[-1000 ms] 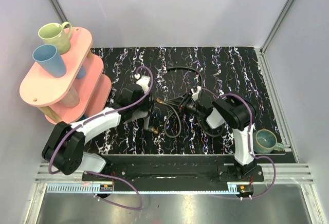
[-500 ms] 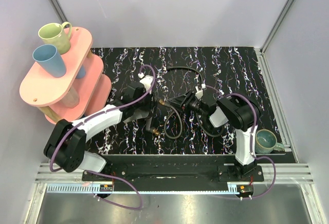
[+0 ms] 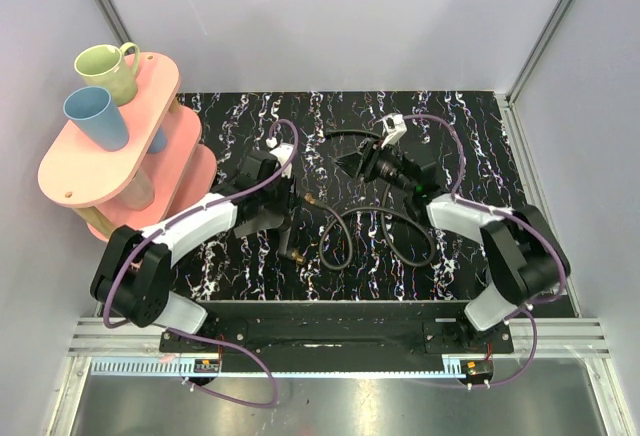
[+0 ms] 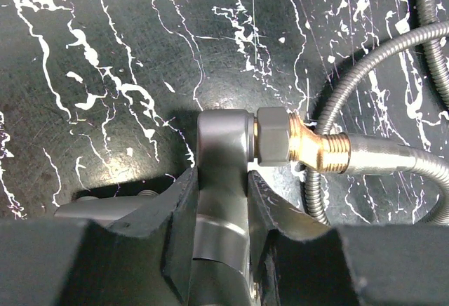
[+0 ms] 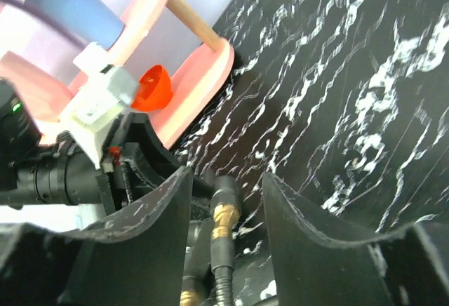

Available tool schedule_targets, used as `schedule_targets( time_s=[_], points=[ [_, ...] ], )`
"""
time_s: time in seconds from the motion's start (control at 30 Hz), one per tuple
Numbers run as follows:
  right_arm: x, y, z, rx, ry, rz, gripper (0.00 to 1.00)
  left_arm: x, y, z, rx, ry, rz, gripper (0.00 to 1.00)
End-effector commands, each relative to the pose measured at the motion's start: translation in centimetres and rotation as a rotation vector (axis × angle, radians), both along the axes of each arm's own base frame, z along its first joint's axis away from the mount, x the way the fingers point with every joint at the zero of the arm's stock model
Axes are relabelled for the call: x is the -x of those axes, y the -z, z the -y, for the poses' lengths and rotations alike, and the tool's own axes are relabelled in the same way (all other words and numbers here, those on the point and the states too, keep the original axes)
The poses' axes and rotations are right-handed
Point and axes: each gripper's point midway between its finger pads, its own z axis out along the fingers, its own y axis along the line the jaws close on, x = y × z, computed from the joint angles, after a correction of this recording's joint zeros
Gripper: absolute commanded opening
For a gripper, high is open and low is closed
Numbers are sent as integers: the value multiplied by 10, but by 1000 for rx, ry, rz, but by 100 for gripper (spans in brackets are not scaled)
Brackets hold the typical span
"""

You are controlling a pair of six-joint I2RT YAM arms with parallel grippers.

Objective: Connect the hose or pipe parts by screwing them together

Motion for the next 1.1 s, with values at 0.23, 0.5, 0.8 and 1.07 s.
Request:
schedule_targets(
  time_s=[0.23,0.5,0.8,1.07],
  points=[
    [80,3,-14,602,-371,932,67,-15,-40,9,75,54,-8,0],
    [108,41,-40,771,-498,1128,67,-7,-24,11,70,74,-157,0],
    [90,63,-49,990,-482,1236,64,-3,-12,15,80,91,-198,0],
    [69,61,-49,1095,-405,1269,57,-2,-9,12,69,87,-209,0]
  ],
)
